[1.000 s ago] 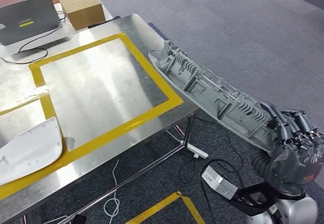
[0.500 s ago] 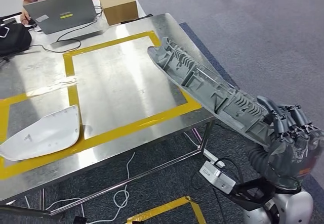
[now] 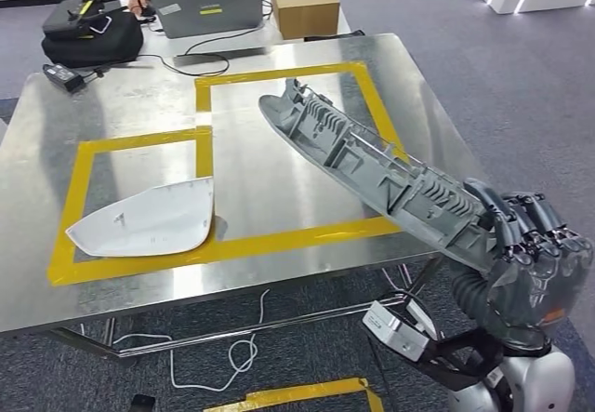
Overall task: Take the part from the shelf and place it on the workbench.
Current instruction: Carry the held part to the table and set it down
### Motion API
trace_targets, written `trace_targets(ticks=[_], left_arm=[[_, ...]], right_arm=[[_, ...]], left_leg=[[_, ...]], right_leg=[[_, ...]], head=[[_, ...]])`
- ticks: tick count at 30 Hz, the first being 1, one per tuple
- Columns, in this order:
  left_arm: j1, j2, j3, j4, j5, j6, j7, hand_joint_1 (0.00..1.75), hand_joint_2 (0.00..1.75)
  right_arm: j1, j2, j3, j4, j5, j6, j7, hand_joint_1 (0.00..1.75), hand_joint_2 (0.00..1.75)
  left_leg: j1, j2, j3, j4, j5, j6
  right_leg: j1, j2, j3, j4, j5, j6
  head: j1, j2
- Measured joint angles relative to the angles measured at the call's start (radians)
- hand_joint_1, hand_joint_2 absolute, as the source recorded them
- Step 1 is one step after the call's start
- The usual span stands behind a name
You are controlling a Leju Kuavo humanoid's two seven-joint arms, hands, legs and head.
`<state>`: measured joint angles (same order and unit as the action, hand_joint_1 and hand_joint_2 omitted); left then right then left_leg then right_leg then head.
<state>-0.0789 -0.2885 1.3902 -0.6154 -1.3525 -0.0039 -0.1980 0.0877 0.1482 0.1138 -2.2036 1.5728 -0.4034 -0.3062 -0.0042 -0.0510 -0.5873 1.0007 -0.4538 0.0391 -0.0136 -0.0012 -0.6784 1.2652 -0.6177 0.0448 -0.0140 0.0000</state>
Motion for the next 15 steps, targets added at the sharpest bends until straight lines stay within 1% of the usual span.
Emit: trace_targets(ticks=[1,2,3,4,5,6,7,8,9,10,11,12,13,14,15], left_arm=[[0.000,-0.003,0.000,0.000,0.000,0.000,0.000,0.00,1.75],[0.000,-0.008,-0.001,-0.001,0.000,-0.001,0.000,0.00,1.75],[-0.002,-0.013,-0.003,-0.003,-0.001,-0.002,0.000,0.00,1.75],[-0.004,-0.020,-0.006,-0.004,-0.003,-0.003,0.000,0.00,1.75],[-0.006,-0.024,-0.008,-0.005,-0.005,-0.003,0.001,0.00,1.75],[-0.009,-0.028,-0.011,-0.005,-0.007,0.000,0.007,0.00,1.75],[-0.011,-0.030,-0.015,-0.005,-0.008,0.005,0.016,0.00,1.75],[-0.016,-0.032,-0.021,-0.003,-0.009,0.012,0.029,0.00,1.75],[-0.026,-0.033,-0.029,0.001,-0.009,0.021,0.046,0.00,1.75],[-0.041,-0.033,-0.039,0.009,-0.009,0.031,0.067,0.00,1.75],[-0.059,-0.033,-0.050,0.018,-0.008,0.041,0.086,0.00,1.75],[-0.079,-0.033,-0.064,0.029,-0.006,0.051,0.109,0.00,1.75],[-0.098,-0.032,-0.079,0.042,-0.002,0.061,0.131,0.00,1.75],[-0.115,-0.030,-0.095,0.056,0.001,0.069,0.154,0.00,1.75],[-0.131,-0.028,-0.112,0.071,0.004,0.077,0.176,0.00,1.75]], right_arm=[[0.000,-0.006,0.005,0.001,0.000,0.002,0.002,1.75,1.75],[0.000,-0.014,0.011,0.003,0.000,0.002,0.005,1.75,1.75],[0.000,-0.021,0.020,0.006,0.000,0.002,0.007,1.75,1.75],[-0.001,-0.027,0.029,0.009,0.000,0.002,0.012,1.75,1.75],[-0.004,-0.032,0.040,0.012,0.000,0.004,0.019,1.75,1.75],[-0.009,-0.037,0.052,0.016,0.000,0.010,0.033,1.75,1.75],[-0.018,-0.044,0.067,0.020,0.001,0.018,0.051,1.75,1.75],[-0.029,-0.051,0.083,0.024,0.001,0.028,0.069,1.75,1.75],[-0.042,-0.058,0.100,0.028,0.001,0.037,0.090,1.75,1.75],[-0.055,-0.067,0.118,0.031,0.001,0.044,0.113,1.75,1.75],[-0.068,-0.075,0.138,0.036,0.001,0.048,0.137,1.75,1.75],[-0.083,-0.084,0.160,0.041,0.000,0.052,0.165,1.75,1.75],[-0.098,-0.094,0.185,0.048,0.000,0.057,0.196,1.75,1.75],[-0.116,-0.106,0.212,0.056,0.000,0.063,0.227,1.75,1.75],[-0.133,-0.119,0.240,0.064,0.000,0.069,0.259,1.75,1.75]], left_leg=[[0.001,-0.015,0.002,0.001,-0.001,-0.002],[0.001,-0.029,0.004,0.001,-0.002,-0.004],[0.000,-0.042,0.003,0.005,-0.004,-0.008],[0.000,-0.053,0.000,0.007,-0.004,-0.014],[0.001,-0.063,-0.005,0.009,-0.003,-0.020],[0.002,-0.071,-0.010,0.011,-0.001,-0.026],[0.005,-0.073,-0.013,0.011,0.000,-0.032],[0.004,-0.059,-0.017,0.016,-0.004,-0.038],[0.003,-0.036,-0.026,0.036,-0.017,-0.044],[0.003,-0.008,-0.045,0.075,-0.039,-0.049],[0.003,0.018,-0.074,0.133,-0.068,-0.054],[0.005,0.031,-0.108,0.201,-0.097,-0.058],[0.008,0.036,-0.137,0.260,-0.116,-0.060],[0.010,0.037,-0.153,0.290,-0.117,-0.062],[0.012,0.038,-0.151,0.284,-0.098,-0.062]], right_leg=[[-0.002,0.007,0.022,-0.057,0.040,0.000],[-0.005,0.027,0.052,-0.126,0.075,0.000],[-0.010,0.050,0.081,-0.190,0.099,-0.001],[-0.012,0.069,0.102,-0.232,0.111,-0.004],[-0.012,0.082,0.111,-0.249,0.111,-0.007],[-0.010,0.080,0.114,-0.254,0.110,-0.012],[-0.010,0.073,0.115,-0.253,0.112,-0.018],[-0.010,0.065,0.117,-0.256,0.114,-0.023],[-0.011,0.055,0.119,-0.259,0.115,-0.029],[-0.012,0.043,0.121,-0.261,0.115,-0.035],[-0.011,0.032,0.122,-0.261,0.115,-0.038],[-0.010,0.020,0.123,-0.261,0.114,-0.041],[-0.009,0.010,0.123,-0.261,0.113,-0.042],[-0.009,0.003,0.124,-0.261,0.112,-0.043],[-0.008,-0.002,0.125,-0.261,0.111,-0.043]], head=[[0.000,0.000],[0.000,0.000],[0.000,0.000],[-0.001,0.000],[0.000,0.000],[-0.001,0.000],[0.000,0.000],[-0.001,0.000],[-0.006,0.000],[-0.009,0.000],[-0.012,0.000],[-0.015,0.000],[-0.014,0.000],[-0.014,0.000],[-0.014,0.000]])
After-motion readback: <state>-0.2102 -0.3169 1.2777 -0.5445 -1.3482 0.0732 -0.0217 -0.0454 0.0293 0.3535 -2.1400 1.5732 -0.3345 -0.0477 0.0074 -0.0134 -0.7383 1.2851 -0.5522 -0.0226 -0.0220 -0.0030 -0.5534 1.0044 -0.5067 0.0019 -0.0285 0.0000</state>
